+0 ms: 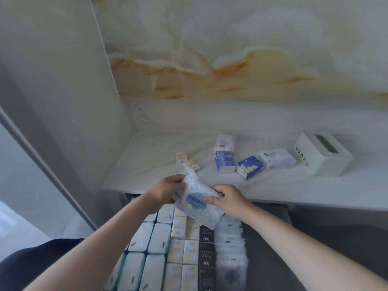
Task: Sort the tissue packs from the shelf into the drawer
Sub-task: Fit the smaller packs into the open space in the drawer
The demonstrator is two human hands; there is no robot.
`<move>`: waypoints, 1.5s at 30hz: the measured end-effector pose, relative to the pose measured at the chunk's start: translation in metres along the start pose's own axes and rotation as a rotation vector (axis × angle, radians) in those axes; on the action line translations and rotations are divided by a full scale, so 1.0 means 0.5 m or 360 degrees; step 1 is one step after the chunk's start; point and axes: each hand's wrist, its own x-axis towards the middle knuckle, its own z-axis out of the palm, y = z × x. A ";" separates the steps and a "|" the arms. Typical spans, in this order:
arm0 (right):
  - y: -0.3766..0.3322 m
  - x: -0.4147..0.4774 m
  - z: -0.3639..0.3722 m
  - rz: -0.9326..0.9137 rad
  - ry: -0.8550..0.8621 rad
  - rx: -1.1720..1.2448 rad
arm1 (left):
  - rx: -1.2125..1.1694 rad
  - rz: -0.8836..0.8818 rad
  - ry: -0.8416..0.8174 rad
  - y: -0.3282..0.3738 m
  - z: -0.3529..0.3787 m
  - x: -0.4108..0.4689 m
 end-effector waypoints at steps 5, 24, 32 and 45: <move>0.017 -0.015 0.009 0.0086 0.0132 0.0027 | 0.0320 0.0208 -0.0200 -0.007 0.038 -0.007; 0.087 -0.143 -0.120 0.0251 -0.0498 -0.0597 | 0.0915 0.0449 -0.0346 -0.058 0.266 -0.022; 0.134 -0.180 -0.056 0.0374 -0.0819 -0.0895 | 0.1610 0.0314 -0.0786 -0.137 0.277 -0.037; 0.242 -0.197 0.082 0.0164 -0.0611 -0.1345 | 0.2174 0.0825 -0.0629 -0.241 0.283 -0.032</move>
